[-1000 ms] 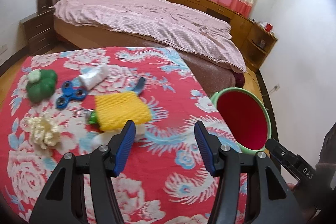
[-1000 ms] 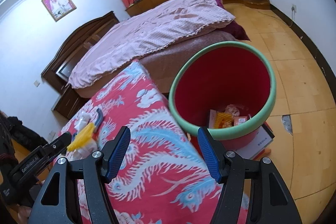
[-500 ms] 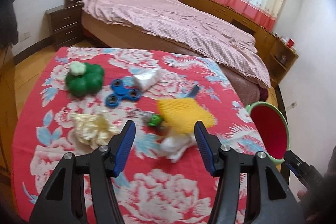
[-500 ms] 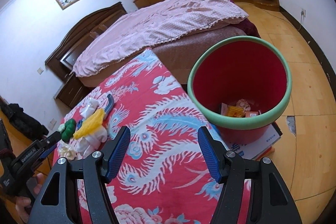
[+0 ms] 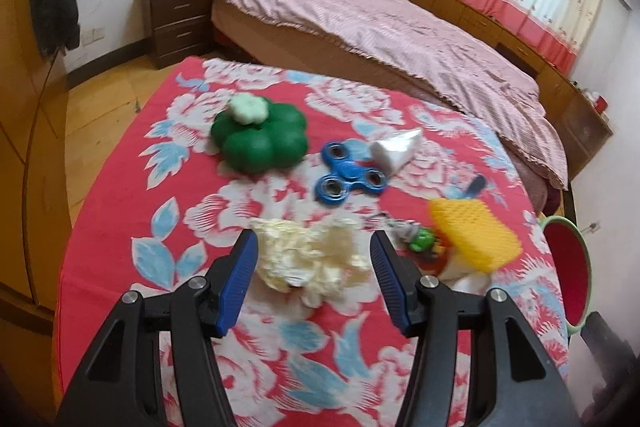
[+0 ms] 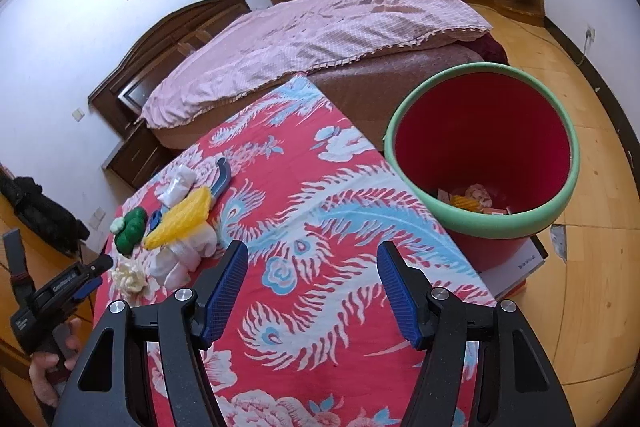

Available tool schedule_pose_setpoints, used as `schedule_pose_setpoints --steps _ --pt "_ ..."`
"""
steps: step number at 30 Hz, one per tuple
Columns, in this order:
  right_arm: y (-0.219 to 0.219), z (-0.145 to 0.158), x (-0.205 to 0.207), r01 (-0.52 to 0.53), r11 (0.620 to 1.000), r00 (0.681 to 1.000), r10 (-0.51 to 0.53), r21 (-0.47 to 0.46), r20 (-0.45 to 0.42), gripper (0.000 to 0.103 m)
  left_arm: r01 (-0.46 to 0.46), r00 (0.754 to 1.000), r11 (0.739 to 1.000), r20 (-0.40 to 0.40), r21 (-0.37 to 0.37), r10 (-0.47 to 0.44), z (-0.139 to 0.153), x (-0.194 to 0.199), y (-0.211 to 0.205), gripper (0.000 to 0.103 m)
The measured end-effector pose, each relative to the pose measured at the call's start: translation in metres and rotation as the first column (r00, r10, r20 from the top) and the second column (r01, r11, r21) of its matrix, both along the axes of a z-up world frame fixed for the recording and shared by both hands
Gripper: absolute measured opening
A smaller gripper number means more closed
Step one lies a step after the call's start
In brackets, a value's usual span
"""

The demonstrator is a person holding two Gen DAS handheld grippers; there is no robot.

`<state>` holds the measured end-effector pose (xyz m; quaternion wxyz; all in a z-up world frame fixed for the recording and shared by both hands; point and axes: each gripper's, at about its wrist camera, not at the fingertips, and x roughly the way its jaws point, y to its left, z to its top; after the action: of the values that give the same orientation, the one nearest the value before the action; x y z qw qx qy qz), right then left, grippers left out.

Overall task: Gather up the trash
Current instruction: 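Move the left tool to the crumpled cream plastic bag and close on it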

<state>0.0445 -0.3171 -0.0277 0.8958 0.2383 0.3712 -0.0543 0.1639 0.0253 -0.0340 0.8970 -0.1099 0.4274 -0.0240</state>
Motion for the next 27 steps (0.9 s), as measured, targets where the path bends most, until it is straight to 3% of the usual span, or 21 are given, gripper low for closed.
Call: schedule_pose_setpoints --steps 10,20,21,23,27 --pt "0.006 -0.004 0.005 0.003 1.000 1.000 -0.004 -0.017 -0.019 0.069 -0.019 0.997 1.000 -0.080 -0.010 0.018 -0.030 0.012 0.008 0.058" --pt "0.007 -0.009 0.009 0.008 1.000 1.000 -0.008 0.005 -0.029 0.069 0.033 0.997 0.999 -0.061 -0.041 -0.036 -0.039 0.012 -0.009 0.058" --pt "0.007 -0.010 0.009 0.009 1.000 0.999 -0.009 0.005 -0.031 0.069 0.042 0.998 0.998 -0.055 -0.042 -0.044 -0.039 0.012 -0.010 0.056" --pt "0.007 -0.011 0.010 0.009 1.000 0.999 -0.009 0.003 -0.034 0.069 0.060 0.997 0.997 -0.041 -0.044 -0.062 -0.039 0.011 -0.014 0.041" --pt "0.010 -0.011 0.013 -0.001 1.000 0.999 0.001 -0.003 -0.038 0.069 0.093 0.995 0.994 -0.024 -0.061 -0.094 -0.039 0.010 -0.018 0.032"
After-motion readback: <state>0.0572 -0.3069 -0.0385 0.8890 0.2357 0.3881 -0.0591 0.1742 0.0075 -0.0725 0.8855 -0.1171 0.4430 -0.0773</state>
